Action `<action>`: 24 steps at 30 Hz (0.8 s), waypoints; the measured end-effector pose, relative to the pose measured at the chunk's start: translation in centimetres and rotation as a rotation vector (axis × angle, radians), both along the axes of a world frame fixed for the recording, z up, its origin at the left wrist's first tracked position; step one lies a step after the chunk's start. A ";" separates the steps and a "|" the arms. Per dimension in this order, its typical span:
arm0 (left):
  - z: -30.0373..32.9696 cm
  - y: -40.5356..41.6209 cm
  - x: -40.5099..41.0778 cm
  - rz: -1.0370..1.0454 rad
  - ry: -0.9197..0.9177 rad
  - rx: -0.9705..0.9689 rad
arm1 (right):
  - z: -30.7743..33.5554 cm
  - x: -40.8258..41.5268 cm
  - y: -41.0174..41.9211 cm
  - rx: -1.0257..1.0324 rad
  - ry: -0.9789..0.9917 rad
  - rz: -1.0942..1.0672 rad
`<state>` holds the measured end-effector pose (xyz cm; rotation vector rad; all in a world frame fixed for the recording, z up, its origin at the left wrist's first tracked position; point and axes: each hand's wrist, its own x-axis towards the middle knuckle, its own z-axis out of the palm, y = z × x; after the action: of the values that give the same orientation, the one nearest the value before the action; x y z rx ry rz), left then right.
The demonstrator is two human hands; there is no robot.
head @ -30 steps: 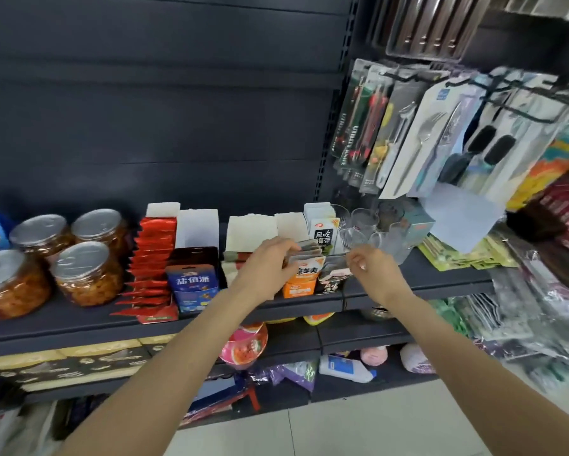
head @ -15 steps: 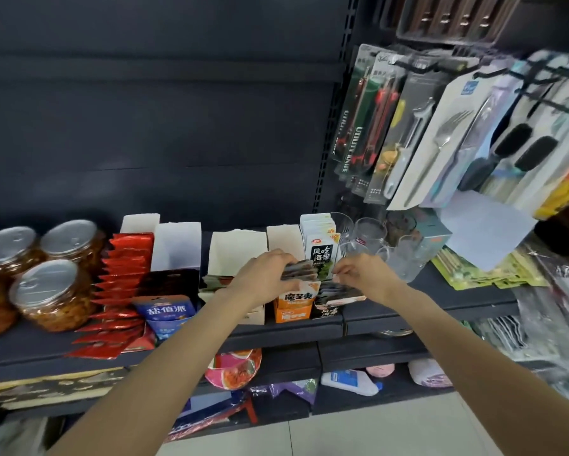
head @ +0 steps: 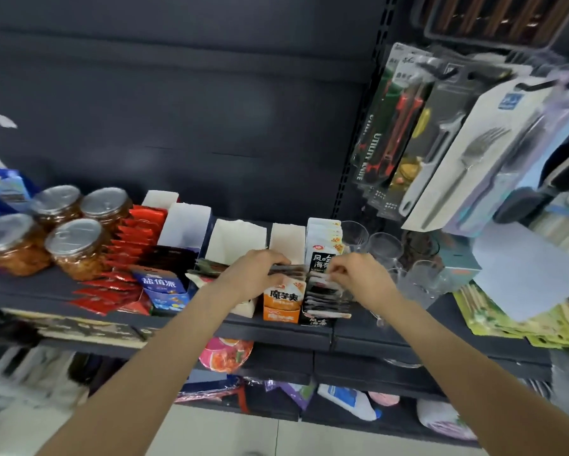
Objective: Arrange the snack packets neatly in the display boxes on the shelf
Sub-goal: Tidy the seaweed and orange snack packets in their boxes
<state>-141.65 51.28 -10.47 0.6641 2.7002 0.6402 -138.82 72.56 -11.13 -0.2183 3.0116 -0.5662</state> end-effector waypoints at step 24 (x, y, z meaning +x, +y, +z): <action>4.9 1.6 -0.7 0.517 -0.536 1.015 | 8.0 0.5 1.3 -1.381 0.179 -0.569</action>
<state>-142.36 52.90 -5.61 -0.0781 1.8888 2.0161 -138.33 73.90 -3.12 0.5716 2.1563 -2.6123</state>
